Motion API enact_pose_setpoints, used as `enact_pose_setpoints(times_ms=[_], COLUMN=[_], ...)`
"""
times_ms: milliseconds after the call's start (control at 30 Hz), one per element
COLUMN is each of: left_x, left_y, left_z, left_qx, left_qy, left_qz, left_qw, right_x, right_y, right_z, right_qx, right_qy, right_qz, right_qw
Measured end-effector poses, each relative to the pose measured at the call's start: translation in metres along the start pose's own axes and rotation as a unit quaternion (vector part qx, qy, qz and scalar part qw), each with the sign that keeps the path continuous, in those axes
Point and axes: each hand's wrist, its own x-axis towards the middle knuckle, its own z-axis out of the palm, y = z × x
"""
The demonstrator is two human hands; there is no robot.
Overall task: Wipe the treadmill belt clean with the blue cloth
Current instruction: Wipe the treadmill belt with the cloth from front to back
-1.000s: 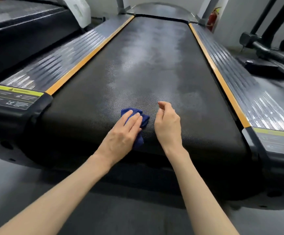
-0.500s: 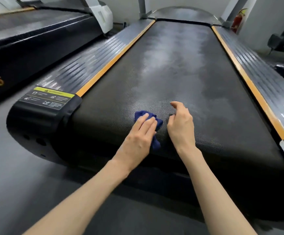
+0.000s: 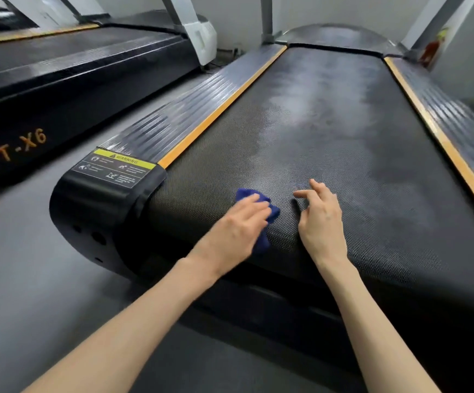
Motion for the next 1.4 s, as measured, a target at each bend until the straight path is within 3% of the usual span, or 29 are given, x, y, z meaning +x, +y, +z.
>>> enact_pose_setpoints(times_ms=[67,100,167,233,267,333,400,467,500,533,600,667,733,800,867,900,967,1067,1167,1267,1400], left_x=[0.008,0.013,0.025,0.032,0.035,0.041,0.041,0.036,0.038,0.041,0.049,0.06,0.07,0.077,0.082,0.083,0.088,0.092,0.078,0.068,0.027], left_y=[-0.008,-0.024,-0.068,-0.1,-0.102,-0.078,-0.034,-0.005,-0.005,-0.013,-0.043,-0.082,-0.103,-0.092,-0.057,-0.036,-0.022,-0.061,-0.111,-0.099,-0.031], left_z=[-0.004,-0.006,-0.019,-0.035,-0.034,-0.024,-0.009,0.001,0.002,-0.001,-0.004,-0.008,-0.012,-0.007,0.01,0.014,0.022,0.021,0.006,-0.003,-0.007], left_qx=[0.009,0.028,0.048,0.086,0.1,0.049,-0.047,-0.084,-0.086,-0.094,-0.038,0.051,0.079,0.061,-0.02,-0.066,-0.093,-0.026,0.061,0.013,-0.094], left_qy=[-0.028,-0.046,-0.112,-0.153,-0.157,-0.147,-0.108,-0.066,-0.06,-0.082,-0.146,-0.194,-0.215,-0.193,-0.144,-0.144,-0.2,-0.194,-0.176,-0.144,-0.113], left_qz=[0.038,0.015,-0.152,-0.343,-0.373,-0.327,-0.169,-0.004,0.028,0.007,-0.123,-0.273,-0.335,-0.321,-0.202,-0.137,-0.092,-0.206,-0.331,-0.305,-0.142], left_qw=[0.999,0.998,0.981,0.923,0.909,0.932,0.978,0.994,0.994,0.992,0.981,0.941,0.914,0.925,0.968,0.978,0.971,0.959,0.925,0.941,0.979], right_x=[0.0,0.0,-0.001,-0.001,0.0,0.001,0.003,0.003,0.002,0.002,0.001,0.0,0.001,0.002,0.004,0.005,0.004,0.002,0.003,0.003,0.002], right_y=[0.002,0.003,0.002,0.002,0.001,-0.001,-0.001,0.001,0.002,0.002,0.002,-0.001,-0.003,-0.002,-0.001,0.0,0.001,0.004,0.005,0.005,0.001], right_z=[-0.002,-0.002,-0.003,-0.002,-0.002,-0.003,-0.007,-0.011,-0.011,-0.011,-0.011,-0.011,-0.011,-0.012,-0.011,-0.01,-0.007,-0.004,-0.003,-0.003,-0.006], right_qx=[0.001,0.002,0.007,0.017,0.025,0.061,0.098,0.107,0.106,0.105,0.106,0.111,0.114,0.118,0.121,0.12,0.111,0.094,0.095,0.098,0.1], right_qy=[0.004,0.005,0.0,0.0,0.004,0.019,0.047,0.066,0.068,0.064,0.055,0.049,0.047,0.049,0.056,0.061,0.065,0.047,0.044,0.043,0.041], right_qz=[0.01,0.012,0.02,0.025,0.031,0.054,0.077,0.08,0.079,0.076,0.077,0.083,0.086,0.093,0.102,0.101,0.083,0.07,0.073,0.075,0.076], right_qw=[1.0,1.0,1.0,1.0,0.999,0.996,0.991,0.989,0.989,0.99,0.99,0.989,0.989,0.987,0.986,0.986,0.988,0.992,0.992,0.991,0.991])
